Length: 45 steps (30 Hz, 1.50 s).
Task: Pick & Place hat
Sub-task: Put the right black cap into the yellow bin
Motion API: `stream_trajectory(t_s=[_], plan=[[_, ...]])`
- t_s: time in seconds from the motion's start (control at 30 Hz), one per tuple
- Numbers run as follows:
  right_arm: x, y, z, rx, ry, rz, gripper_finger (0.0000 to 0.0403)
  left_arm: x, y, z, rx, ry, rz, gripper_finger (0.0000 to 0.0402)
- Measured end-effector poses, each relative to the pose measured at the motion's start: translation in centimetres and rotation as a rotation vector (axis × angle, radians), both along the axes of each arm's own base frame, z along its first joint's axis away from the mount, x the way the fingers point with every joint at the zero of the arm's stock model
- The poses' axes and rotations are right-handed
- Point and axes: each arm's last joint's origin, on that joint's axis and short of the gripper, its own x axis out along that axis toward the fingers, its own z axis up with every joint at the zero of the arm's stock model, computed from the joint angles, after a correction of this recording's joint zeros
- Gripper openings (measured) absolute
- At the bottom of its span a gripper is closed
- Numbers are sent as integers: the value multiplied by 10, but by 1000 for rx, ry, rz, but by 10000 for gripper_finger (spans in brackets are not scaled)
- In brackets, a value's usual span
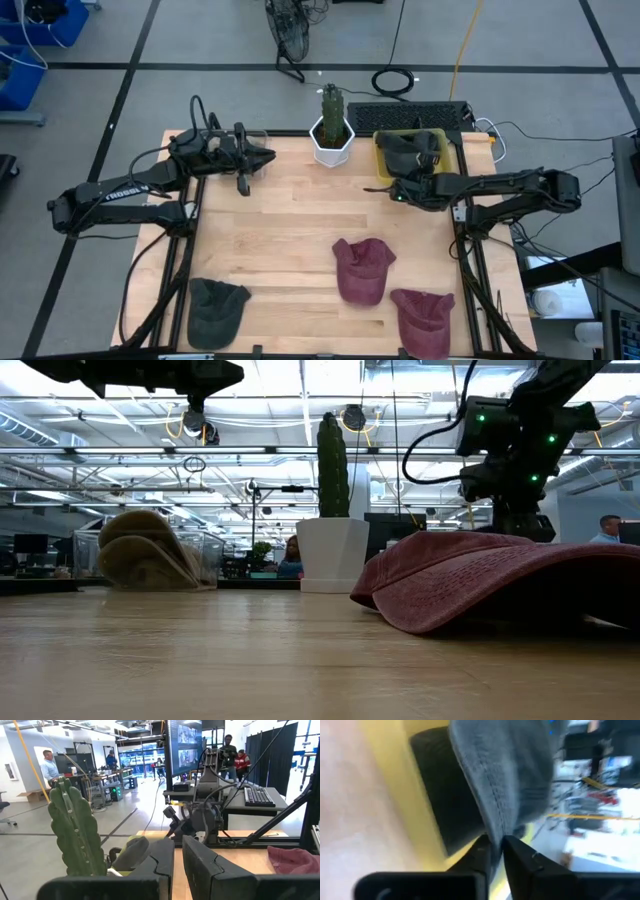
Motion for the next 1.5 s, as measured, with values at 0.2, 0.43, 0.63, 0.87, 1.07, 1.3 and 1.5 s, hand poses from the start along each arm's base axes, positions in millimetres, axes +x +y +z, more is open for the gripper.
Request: stream_trajectory(t_s=[0.2,0.43,0.63,0.87,1.07,1.3,1.5], plan=[[-1,8,8,-62,0,53,18,0,0,0,0,0,0,47],[-4,22,23,-109,-40,131,6,0,0,0,0,0,0,47],[3,29,47,-96,-105,142,13,0,0,0,-1,1,0,47],[15,36,72,-94,-106,176,8,0,0,0,-4,4,0,47],[18,41,66,-9,-23,206,11,0,0,-1,-6,8,0,47],[14,39,51,-68,83,71,8,0,0,-1,-5,7,0,47],[16,39,50,-172,76,64,8,0,0,-1,-4,7,0,47]])
